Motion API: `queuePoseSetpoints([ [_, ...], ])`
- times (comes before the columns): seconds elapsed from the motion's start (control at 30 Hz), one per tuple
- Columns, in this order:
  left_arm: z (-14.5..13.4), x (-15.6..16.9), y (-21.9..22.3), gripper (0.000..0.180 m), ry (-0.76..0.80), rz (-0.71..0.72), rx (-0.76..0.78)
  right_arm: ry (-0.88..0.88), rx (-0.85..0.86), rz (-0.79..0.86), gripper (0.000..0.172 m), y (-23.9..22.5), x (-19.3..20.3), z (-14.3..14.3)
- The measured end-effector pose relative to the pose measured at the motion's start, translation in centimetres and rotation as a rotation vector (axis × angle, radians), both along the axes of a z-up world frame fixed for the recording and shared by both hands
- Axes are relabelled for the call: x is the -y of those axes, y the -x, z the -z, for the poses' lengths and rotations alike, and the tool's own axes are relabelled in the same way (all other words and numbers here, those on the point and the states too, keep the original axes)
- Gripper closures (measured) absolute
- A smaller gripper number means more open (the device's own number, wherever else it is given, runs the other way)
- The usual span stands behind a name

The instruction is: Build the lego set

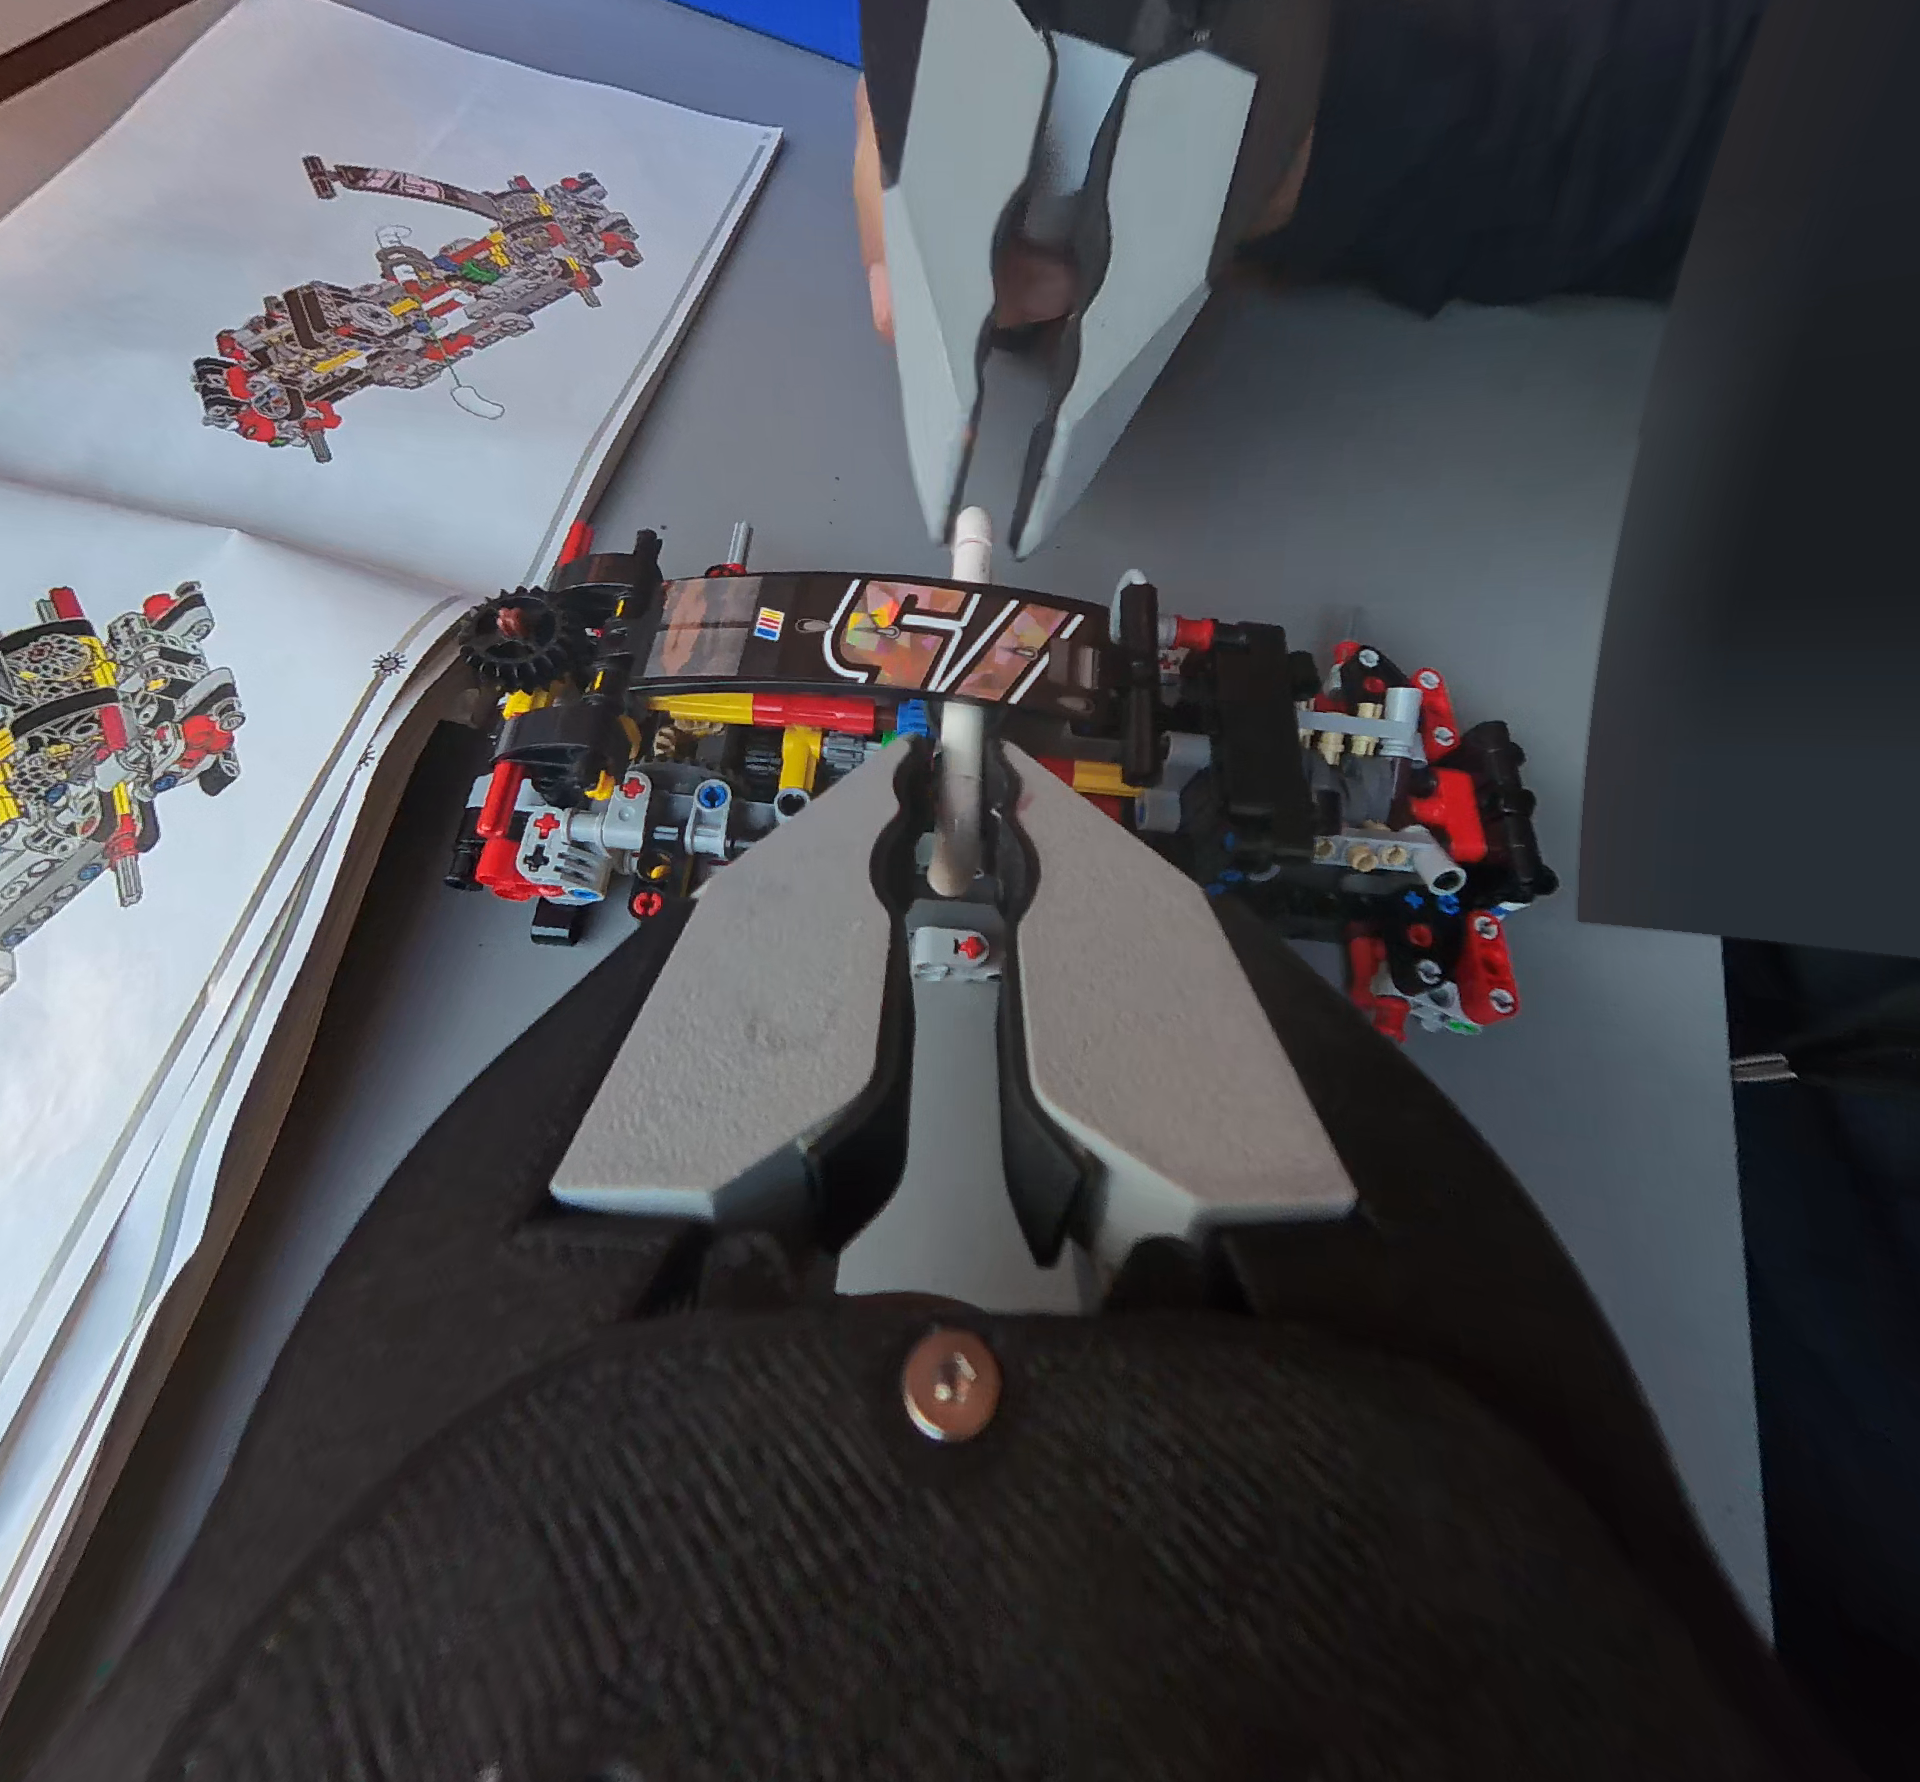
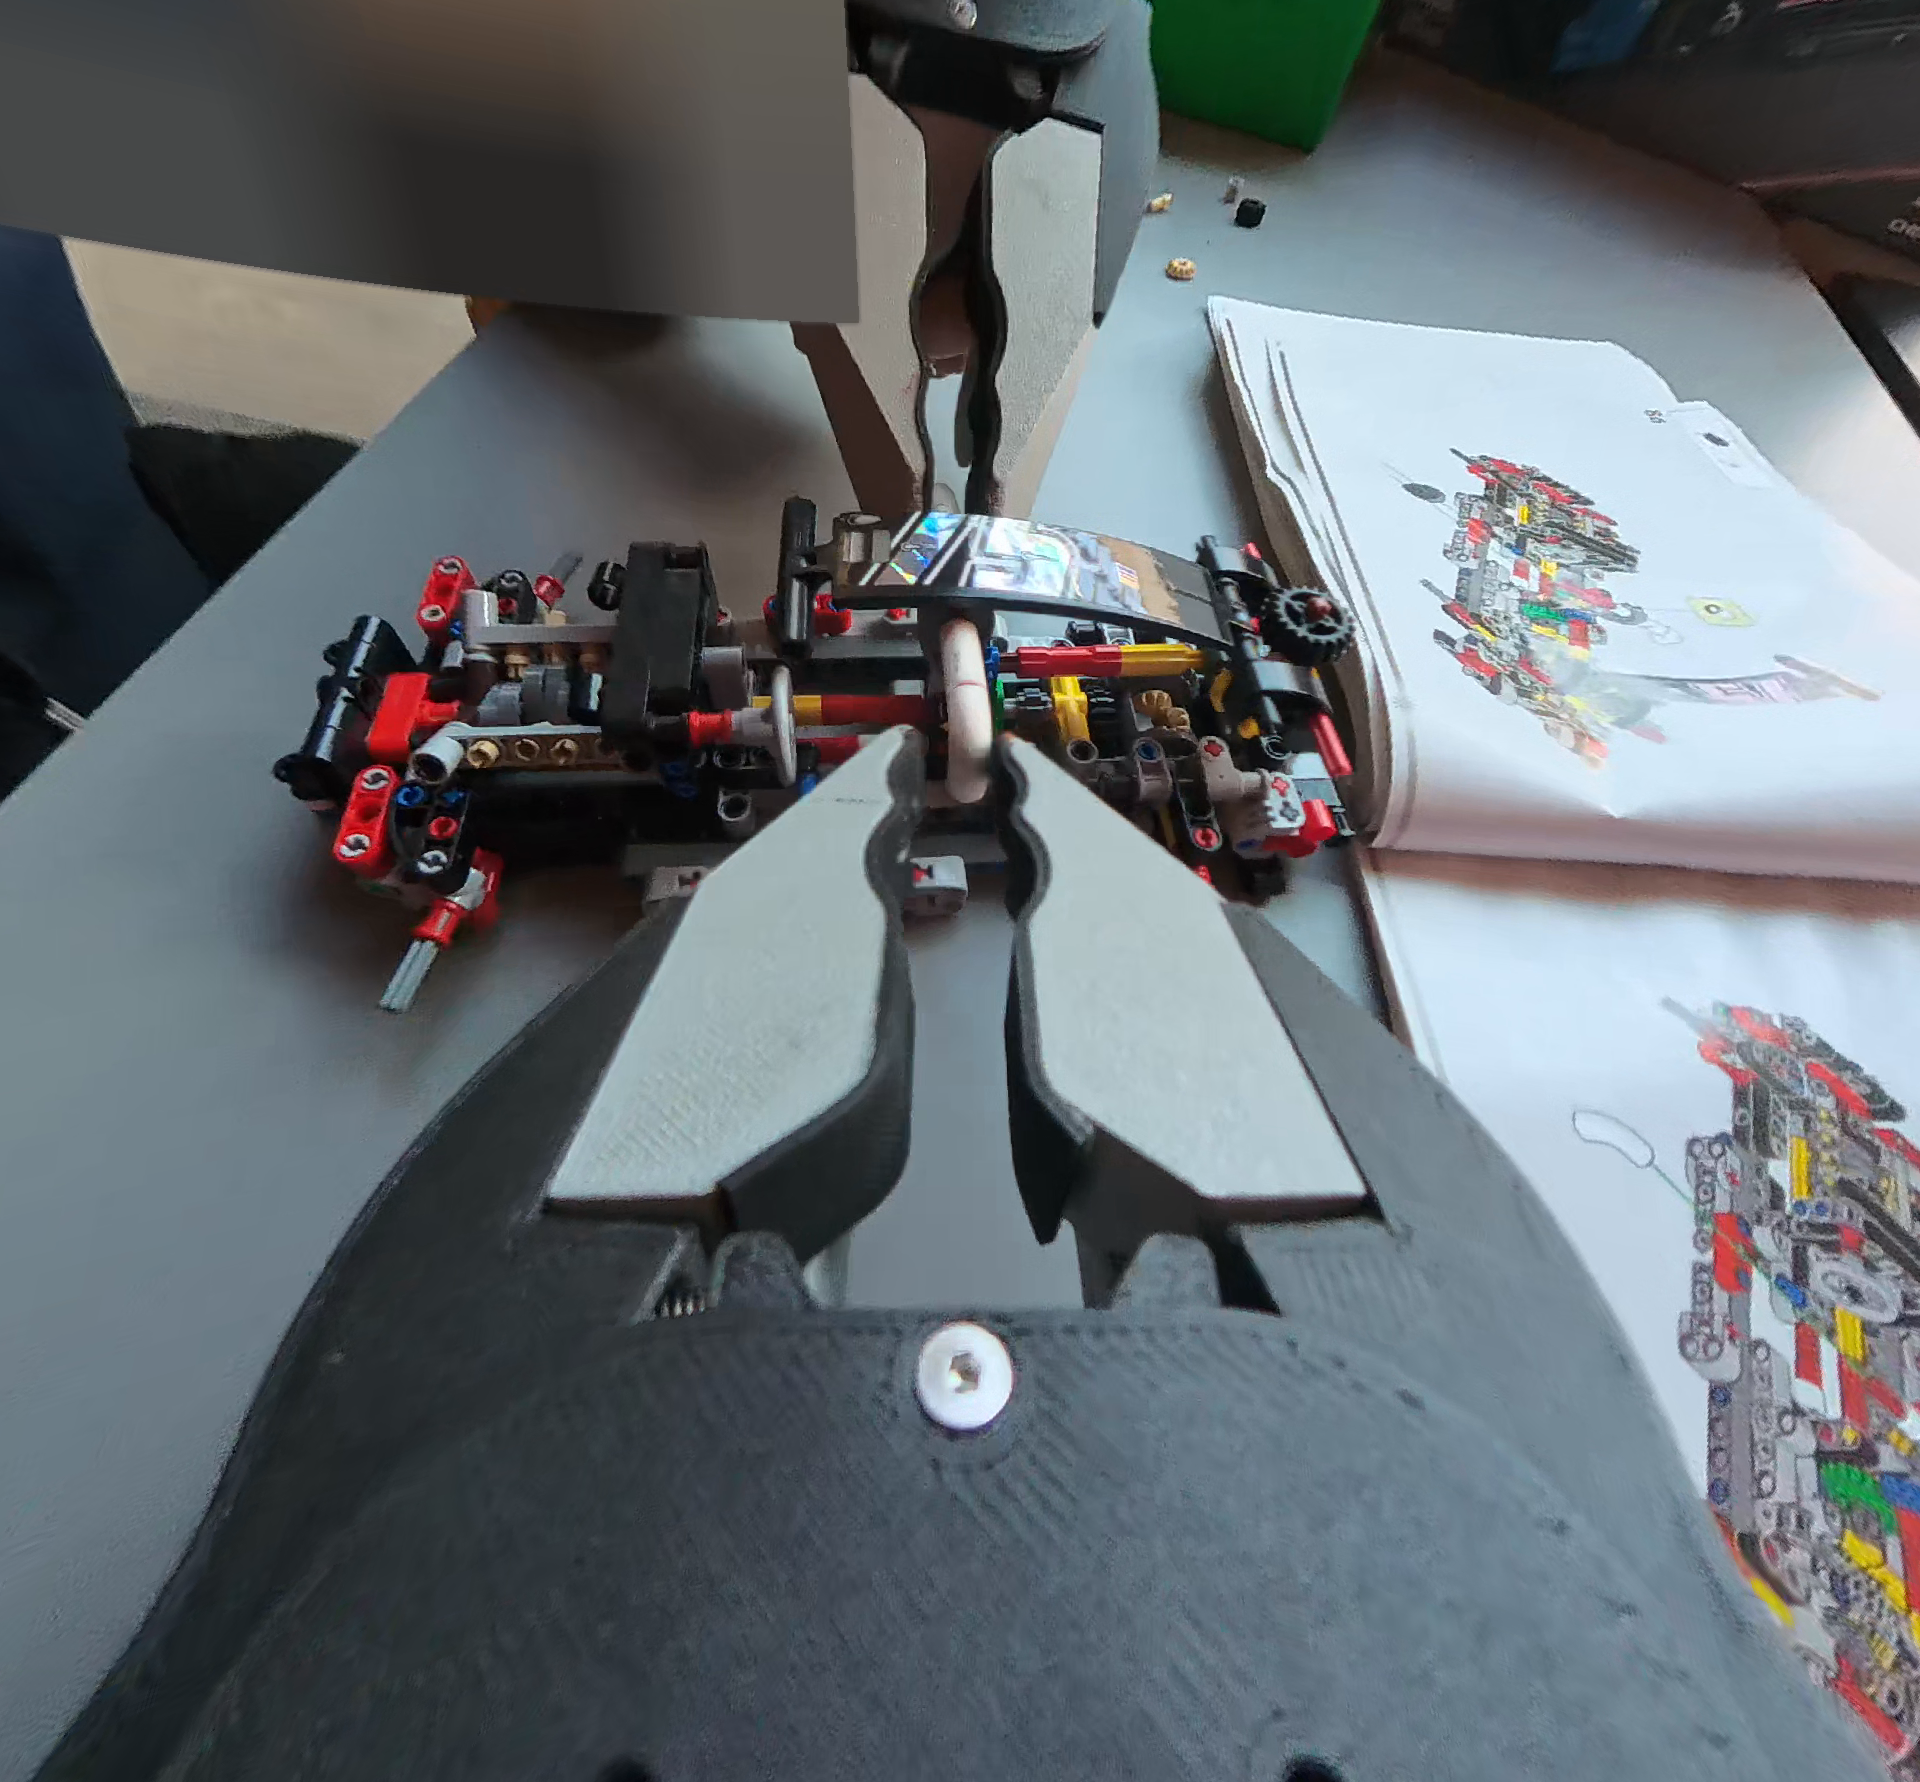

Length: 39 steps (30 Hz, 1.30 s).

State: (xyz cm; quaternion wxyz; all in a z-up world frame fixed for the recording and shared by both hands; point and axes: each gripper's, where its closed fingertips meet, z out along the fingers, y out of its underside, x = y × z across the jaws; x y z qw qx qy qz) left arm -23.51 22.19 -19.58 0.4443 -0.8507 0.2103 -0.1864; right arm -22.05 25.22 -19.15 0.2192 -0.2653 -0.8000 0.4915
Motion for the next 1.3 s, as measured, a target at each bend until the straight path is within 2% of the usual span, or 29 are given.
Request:
queuePoseSetpoints([
  [0.17, 0.1, 0.1, -0.1, 0.176, -0.007, 0.017, -0.011, 0.019, 0.003, -0.028, 0.167, 0.2, 0.0, 0.0],
  [0.27, 0.0, 0.0, -0.2, 0.176, 0.001, 0.032, -0.011, -0.046, 0.014, -0.081, 0.167, 0.1, 0.0, 0.2],
  [0.37, 0.0, 0.0, -0.4, 0.176, 0.029, 0.051, -0.003, -0.102, 0.099, -0.138, 0.168, -0.1, -0.1, 0.4],
  [0.5, -0.1, 0.1, -0.2, 0.177, 0.061, 0.054, 0.013, -0.191, 0.099, -0.15, 0.167, 0.1, 0.1, 0.8],
  [0.8, 0.1, 0.1, 0.1, 0.177, 0.098, 0.061, 0.0, -0.232, 0.113, -0.155, 0.167, 0.6, 0.1, 0.8],
  [1.1, 0.3, -0.2, -0.4, 0.177, 0.105, 0.058, -0.005, -0.218, 0.099, -0.197, 0.168, 1.0, 1.6, 0.2],
  [1.17, 0.3, -0.7, 0.4, 0.177, 0.082, 0.017, 0.004, -0.149, 0.107, -0.145, 0.167, 2.0, 1.0, 0.2],
  [1.23, 0.2, -0.7, 0.2, 0.176, 0.05, 0.017, -0.029, -0.072, 0.153, -0.17, 0.166, 1.7, 0.9, 0.2],
  [1.3, 0.2, -0.5, -0.4, 0.176, 0.048, 0.041, -0.021, -0.082, 0.153, -0.181, 0.157, 1.1, 0.5, 0.4],
])
